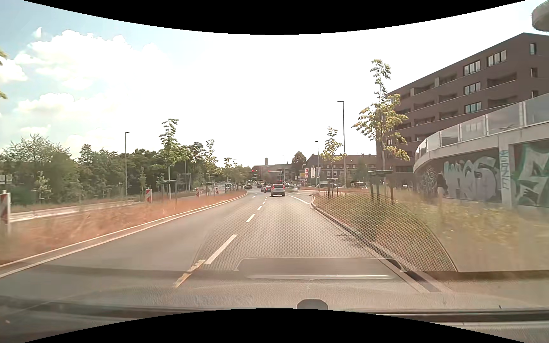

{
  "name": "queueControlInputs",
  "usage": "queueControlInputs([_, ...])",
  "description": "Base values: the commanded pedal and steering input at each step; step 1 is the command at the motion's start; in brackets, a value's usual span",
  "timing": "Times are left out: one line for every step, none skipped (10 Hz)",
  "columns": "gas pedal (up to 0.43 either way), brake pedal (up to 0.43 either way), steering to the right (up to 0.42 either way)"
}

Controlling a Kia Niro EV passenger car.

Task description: Follow the waypoints while adhering to traffic rules and regulations

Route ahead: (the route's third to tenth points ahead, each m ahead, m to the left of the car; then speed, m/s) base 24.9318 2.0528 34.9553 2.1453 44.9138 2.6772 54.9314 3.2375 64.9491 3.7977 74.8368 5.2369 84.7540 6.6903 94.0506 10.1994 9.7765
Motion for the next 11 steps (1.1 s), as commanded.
queueControlInputs([0.028, 0.018, -0.014])
queueControlInputs([0.028, 0.018, -0.014])
queueControlInputs([0.020, 0.018, -0.014])
queueControlInputs([0.020, 0.018, -0.011])
queueControlInputs([0.020, 0.018, -0.010])
queueControlInputs([0.020, 0.018, -0.008])
queueControlInputs([0.020, 0.018, -0.008])
queueControlInputs([0.020, 0.018, -0.007])
queueControlInputs([0.020, 0.018, -0.006])
queueControlInputs([0.020, 0.018, -0.006])
queueControlInputs([0.020, 0.018, -0.005])
